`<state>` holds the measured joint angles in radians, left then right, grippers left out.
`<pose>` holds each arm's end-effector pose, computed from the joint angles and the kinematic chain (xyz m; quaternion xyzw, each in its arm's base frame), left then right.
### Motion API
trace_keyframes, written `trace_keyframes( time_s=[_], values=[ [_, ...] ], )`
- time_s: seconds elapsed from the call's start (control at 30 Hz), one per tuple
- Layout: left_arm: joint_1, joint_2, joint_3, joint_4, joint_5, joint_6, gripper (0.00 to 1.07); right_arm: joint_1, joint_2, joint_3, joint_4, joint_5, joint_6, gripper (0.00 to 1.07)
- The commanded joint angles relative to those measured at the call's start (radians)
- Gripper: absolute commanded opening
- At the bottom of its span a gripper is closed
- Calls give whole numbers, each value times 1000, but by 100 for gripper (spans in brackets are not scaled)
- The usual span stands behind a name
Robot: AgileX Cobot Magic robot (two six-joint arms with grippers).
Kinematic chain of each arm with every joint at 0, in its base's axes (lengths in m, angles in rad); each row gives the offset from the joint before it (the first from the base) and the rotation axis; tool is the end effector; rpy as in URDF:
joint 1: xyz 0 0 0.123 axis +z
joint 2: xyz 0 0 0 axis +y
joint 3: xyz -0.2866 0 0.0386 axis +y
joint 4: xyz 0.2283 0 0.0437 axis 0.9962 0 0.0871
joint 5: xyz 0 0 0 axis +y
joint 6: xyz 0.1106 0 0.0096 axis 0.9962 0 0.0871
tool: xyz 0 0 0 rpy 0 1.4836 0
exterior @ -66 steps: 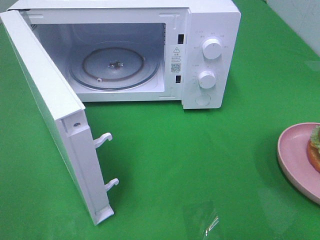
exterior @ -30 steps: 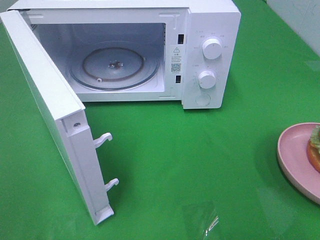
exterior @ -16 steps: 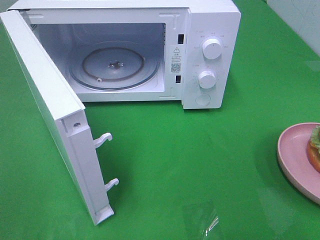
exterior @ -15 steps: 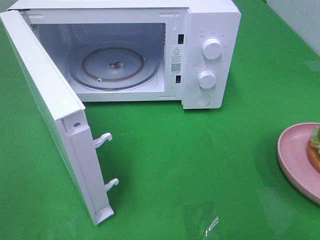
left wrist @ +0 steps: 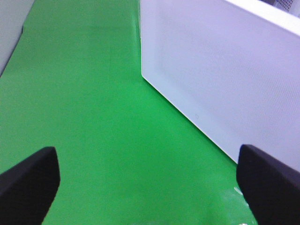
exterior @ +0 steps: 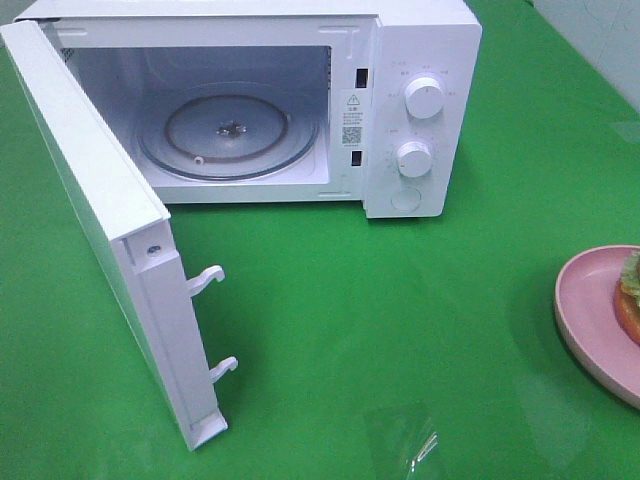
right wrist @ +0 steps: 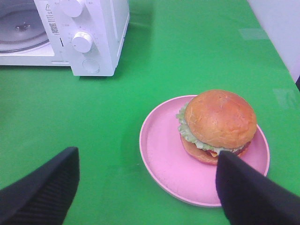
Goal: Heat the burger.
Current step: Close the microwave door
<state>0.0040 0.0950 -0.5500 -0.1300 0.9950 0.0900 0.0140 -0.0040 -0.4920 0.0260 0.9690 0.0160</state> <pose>0.0037 -0.0121 0.2802 0.0353 0.8453 -0.0400 0.5317 -0.0040 0.0023 0.2657 0.0010 0.8295 0.0214 0.5581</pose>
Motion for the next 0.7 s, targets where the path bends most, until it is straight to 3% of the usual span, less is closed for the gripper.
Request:
trace_keyframes(
  time_s=[0.03, 0.13, 0.2, 0.27, 0.33, 0.37, 0.4, 0.43, 0.47, 0.7],
  values=[
    [3, 78, -9, 10, -110, 4, 82, -3, -27, 2, 5, -9, -2, 76],
    [3, 123, -9, 28, -137, 4, 73, -3, -27, 2, 5, -9, -2, 76],
    [3, 201, -9, 72, -180, 4, 52, -3, -27, 2, 5, -9, -2, 76],
    [3, 201, -9, 72, -180, 4, 52, -3, -27, 2, 5, -9, -2, 76],
    [3, 293, -9, 81, -272, 4, 19, -3, -27, 2, 5, -9, -2, 76],
    [3, 293, -9, 81, -272, 4, 19, -3, -27, 2, 5, -9, -2, 76],
    [3, 320, -9, 81, -306, 4, 9, -3, -27, 2, 5, -9, -2, 76],
    [3, 320, -9, 81, -306, 4, 9, -3, -27, 2, 5, -9, -2, 76],
    [3, 359, -9, 81, -359, 24, 0, -3, -27, 2, 5, -9, -2, 76],
    [3, 489, 22, 75, -621, 49, 0, -3, -27, 2, 5, -9, -2, 76]
  ],
)
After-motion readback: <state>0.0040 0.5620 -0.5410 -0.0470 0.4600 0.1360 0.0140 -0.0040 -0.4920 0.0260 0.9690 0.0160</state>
